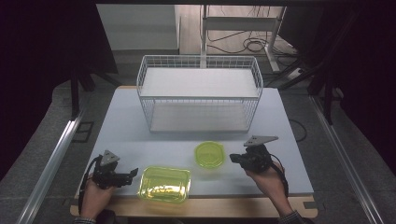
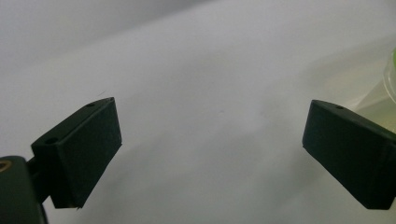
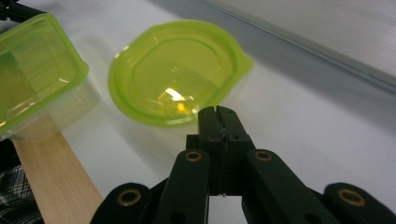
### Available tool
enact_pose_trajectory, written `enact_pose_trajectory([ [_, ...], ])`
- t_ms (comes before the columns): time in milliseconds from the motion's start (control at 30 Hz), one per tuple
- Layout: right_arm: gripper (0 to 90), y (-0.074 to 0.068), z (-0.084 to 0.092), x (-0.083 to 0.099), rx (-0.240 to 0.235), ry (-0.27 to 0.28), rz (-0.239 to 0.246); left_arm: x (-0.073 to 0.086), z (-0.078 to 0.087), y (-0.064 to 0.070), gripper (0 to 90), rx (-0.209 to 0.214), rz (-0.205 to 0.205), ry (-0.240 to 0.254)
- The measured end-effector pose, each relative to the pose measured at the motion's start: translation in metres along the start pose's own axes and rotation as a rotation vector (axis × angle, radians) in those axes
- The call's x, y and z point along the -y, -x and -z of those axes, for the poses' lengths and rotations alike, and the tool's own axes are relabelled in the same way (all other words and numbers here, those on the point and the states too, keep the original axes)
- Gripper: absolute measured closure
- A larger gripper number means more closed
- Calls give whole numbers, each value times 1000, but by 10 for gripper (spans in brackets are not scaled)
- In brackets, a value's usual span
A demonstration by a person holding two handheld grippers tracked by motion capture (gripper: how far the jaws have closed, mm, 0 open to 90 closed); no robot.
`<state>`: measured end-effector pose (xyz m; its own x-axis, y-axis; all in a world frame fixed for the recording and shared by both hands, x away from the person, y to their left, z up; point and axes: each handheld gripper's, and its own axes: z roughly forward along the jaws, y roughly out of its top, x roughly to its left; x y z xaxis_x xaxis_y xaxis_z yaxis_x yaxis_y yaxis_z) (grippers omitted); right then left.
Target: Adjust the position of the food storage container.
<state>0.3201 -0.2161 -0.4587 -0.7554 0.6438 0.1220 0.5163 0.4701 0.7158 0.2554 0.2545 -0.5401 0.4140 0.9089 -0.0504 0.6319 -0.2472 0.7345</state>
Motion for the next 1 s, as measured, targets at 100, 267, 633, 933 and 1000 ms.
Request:
enact_pose_trajectory([
  [100, 893, -5, -6, -9, -8, -4, 26, 0, 0, 0, 45, 0, 1, -1],
  [267, 892, -11, -18, -22, -43, 1, 34, 0, -1, 0, 48, 5, -3, -8],
  [633, 892, -30, -45, -44, -89, -15, 74, 0, -1, 0, 50, 6, -5, -7],
  [933, 891, -44, -64, -56, -104, -25, 102, 0, -1, 0, 51, 6, -6, -7],
  [1000, 890, -48, -68, -59, -113, -29, 115, 0, -1, 0, 51, 6, -7, -8],
])
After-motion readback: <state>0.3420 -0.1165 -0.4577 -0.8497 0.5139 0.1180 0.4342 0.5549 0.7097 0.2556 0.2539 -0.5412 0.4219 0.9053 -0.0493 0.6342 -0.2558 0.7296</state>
